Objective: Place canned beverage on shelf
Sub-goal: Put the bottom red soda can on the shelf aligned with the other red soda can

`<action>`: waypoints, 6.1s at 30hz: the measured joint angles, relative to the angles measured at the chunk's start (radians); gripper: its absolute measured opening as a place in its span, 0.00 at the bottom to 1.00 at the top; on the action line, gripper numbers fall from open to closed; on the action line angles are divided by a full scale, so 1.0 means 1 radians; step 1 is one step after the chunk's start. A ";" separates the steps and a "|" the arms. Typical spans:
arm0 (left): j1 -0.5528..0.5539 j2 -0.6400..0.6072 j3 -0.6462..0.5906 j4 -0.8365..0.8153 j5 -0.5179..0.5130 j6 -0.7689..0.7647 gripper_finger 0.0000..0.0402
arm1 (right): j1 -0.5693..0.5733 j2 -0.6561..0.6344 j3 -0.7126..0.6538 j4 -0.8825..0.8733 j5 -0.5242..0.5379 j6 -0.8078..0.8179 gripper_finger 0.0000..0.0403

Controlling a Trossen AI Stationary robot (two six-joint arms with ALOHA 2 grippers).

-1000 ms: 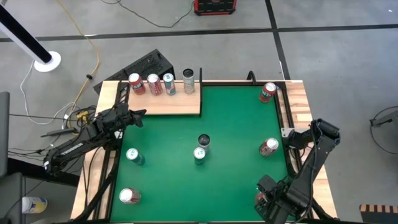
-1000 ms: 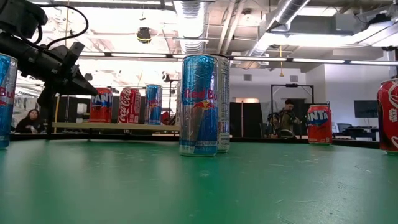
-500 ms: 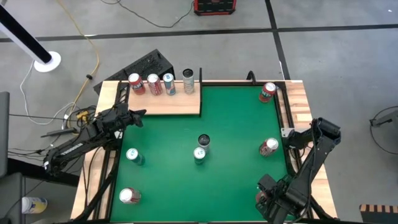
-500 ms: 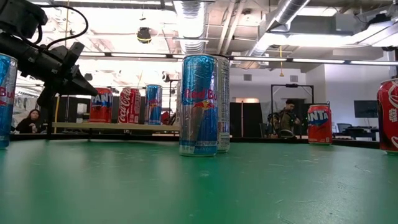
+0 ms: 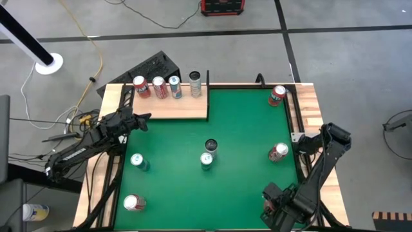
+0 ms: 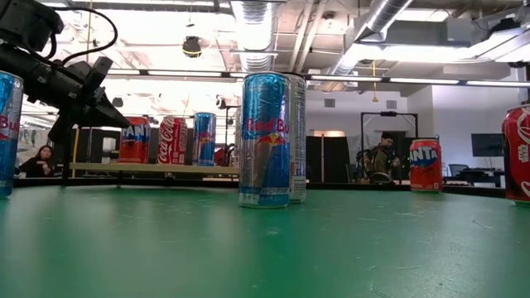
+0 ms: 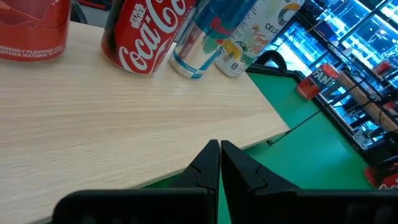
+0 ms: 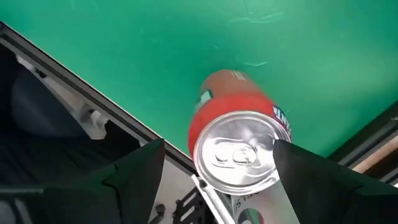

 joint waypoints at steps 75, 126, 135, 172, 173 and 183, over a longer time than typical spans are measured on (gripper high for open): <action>0.000 0.000 0.000 -0.041 0.000 0.000 0.00 | 0.000 -0.004 -0.071 0.058 -0.013 0.004 0.81; 0.000 0.000 0.000 -0.041 -0.002 0.000 0.00 | -0.016 -0.003 -0.072 0.053 0.104 -0.035 0.79; 0.000 0.000 0.000 -0.041 -0.002 0.001 0.00 | -0.098 -0.003 -0.072 0.051 0.139 -0.143 0.76; 0.000 0.000 0.000 0.112 0.208 0.156 0.00 | -0.605 -0.082 -0.074 0.033 0.245 -0.981 0.75; 0.000 0.000 0.000 0.112 0.226 0.165 0.00 | -0.607 -0.097 -0.074 0.032 0.241 -0.981 0.75; 0.000 0.000 0.000 0.123 0.260 0.169 0.00 | -0.518 -0.236 -0.073 0.003 0.374 -0.896 0.70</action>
